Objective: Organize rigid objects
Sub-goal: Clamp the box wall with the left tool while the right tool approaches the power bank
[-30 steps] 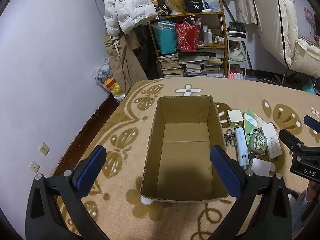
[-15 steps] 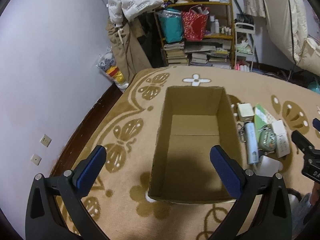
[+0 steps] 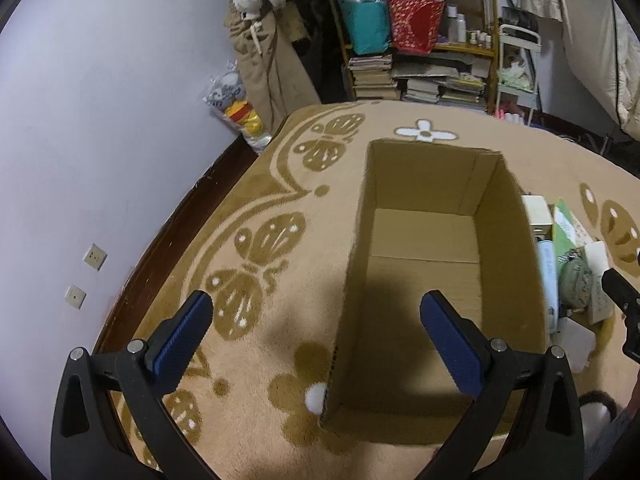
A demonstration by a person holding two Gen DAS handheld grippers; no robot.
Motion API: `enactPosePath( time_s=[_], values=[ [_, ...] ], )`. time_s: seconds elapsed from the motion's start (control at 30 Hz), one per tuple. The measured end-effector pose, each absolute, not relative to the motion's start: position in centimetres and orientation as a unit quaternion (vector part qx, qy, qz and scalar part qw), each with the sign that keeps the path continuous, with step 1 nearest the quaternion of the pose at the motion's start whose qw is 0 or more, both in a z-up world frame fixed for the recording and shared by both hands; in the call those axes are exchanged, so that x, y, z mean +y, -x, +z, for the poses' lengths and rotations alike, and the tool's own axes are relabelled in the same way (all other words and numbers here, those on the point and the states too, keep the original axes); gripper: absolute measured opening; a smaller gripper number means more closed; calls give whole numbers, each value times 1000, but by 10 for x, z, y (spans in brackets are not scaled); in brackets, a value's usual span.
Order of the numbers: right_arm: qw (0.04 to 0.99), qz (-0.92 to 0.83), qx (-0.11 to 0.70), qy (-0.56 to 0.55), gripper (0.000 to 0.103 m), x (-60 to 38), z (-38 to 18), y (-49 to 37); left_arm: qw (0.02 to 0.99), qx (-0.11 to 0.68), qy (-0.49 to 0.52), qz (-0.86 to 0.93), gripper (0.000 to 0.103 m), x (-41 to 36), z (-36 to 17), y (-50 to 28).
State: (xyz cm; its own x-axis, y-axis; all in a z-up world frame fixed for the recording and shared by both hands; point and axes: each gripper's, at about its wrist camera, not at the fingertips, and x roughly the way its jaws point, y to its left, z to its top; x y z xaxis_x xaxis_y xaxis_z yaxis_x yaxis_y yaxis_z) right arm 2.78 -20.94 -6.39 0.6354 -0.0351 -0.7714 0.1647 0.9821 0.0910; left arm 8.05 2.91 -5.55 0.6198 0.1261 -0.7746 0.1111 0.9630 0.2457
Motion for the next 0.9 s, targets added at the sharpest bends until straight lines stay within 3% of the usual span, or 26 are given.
enactPosePath(
  time_s=[0.4,0.47,0.67,0.87,0.9],
  values=[
    [890,-31,449,-68,103,-199,-96,-67,865,481,-144,28,103,38,-83,-104],
    [885,-17,461,-69,91,-197,-101,-73,862,484,-148,31,103,39,-87,-105],
    [874,0,480,-67,86,-190,-117,-82,851,499,-158,45,102,41,-100,-109],
    [872,6,485,-63,84,-186,-123,-87,837,519,-164,48,91,41,-114,-113],
    [868,13,492,-70,78,-187,-125,-89,836,522,-163,47,90,41,-115,-113]
  ],
)
